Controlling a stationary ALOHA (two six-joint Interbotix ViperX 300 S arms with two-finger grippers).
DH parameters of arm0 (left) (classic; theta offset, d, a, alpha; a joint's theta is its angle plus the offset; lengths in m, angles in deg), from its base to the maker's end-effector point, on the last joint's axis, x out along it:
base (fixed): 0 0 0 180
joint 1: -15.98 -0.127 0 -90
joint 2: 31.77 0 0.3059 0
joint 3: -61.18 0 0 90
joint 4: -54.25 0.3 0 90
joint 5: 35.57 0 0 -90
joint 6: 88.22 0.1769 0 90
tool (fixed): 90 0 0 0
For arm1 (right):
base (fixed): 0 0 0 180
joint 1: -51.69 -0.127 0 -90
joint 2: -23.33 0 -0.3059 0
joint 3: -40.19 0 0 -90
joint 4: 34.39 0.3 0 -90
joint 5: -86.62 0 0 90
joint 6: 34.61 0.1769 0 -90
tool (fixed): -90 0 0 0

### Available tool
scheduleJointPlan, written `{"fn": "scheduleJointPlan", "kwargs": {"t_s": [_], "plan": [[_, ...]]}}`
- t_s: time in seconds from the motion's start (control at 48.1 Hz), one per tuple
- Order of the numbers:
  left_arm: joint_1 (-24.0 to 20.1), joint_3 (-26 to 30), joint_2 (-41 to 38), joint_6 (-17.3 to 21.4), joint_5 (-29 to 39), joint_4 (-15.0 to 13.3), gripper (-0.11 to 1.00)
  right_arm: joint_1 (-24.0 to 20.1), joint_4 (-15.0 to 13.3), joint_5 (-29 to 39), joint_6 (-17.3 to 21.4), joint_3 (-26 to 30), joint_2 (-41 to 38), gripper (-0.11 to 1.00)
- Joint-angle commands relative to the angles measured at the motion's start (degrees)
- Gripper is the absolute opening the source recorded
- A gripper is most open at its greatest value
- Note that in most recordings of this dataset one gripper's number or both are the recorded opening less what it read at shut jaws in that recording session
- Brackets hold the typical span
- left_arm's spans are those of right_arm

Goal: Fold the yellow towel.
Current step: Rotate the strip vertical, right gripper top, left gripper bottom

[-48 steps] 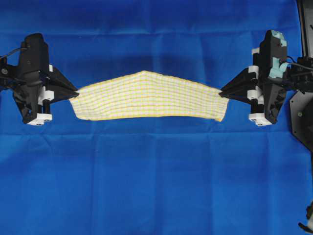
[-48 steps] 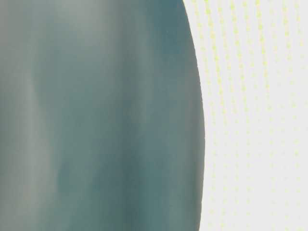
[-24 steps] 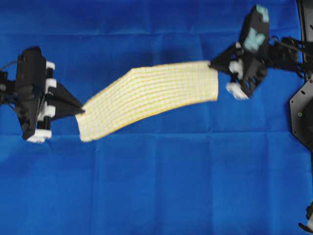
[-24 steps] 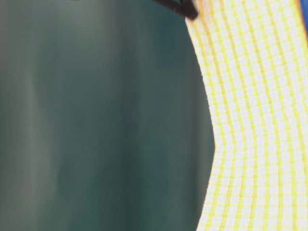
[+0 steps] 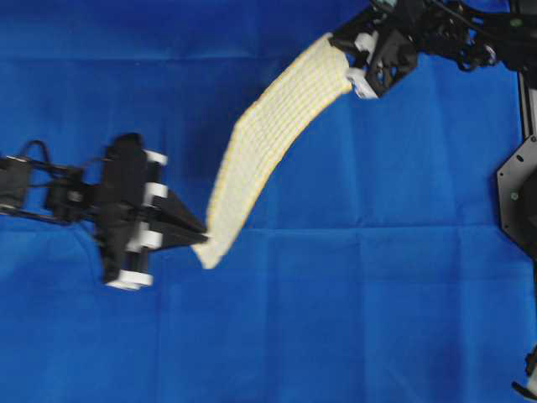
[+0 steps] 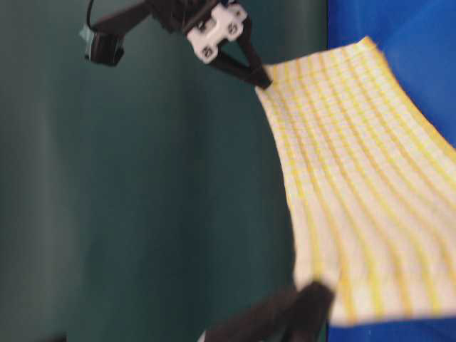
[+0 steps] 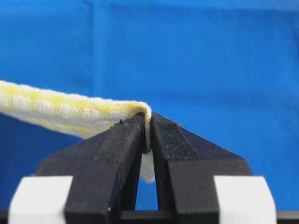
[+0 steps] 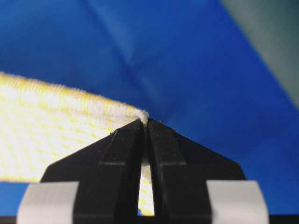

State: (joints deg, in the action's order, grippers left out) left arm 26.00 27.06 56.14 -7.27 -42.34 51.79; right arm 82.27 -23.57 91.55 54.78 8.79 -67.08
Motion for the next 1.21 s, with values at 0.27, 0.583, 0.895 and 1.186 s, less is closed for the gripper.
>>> {"fn": "scheduleJointPlan", "kwargs": {"t_s": [0.27, 0.583, 0.895, 1.186], "plan": [[1.85, 16.61, -12.83, 1.23, -0.35, 0.0, 0.03, 2.99, -3.43, -0.7, -0.18, 6.06, -2.9, 0.02], [2.64, 26.46, -19.51, 5.71, -0.35, 0.0, 0.03, 5.27, -4.92, -0.7, -0.53, 6.15, -2.81, 0.02], [2.72, 30.15, -22.06, 6.59, -0.26, 0.0, 0.03, 6.24, -5.45, -0.79, -0.53, 4.22, -1.05, 0.02], [2.64, 33.22, -24.26, 7.47, -0.44, 0.35, 0.03, 7.12, -5.54, -0.79, -0.53, 1.85, 1.58, 0.02]]}}
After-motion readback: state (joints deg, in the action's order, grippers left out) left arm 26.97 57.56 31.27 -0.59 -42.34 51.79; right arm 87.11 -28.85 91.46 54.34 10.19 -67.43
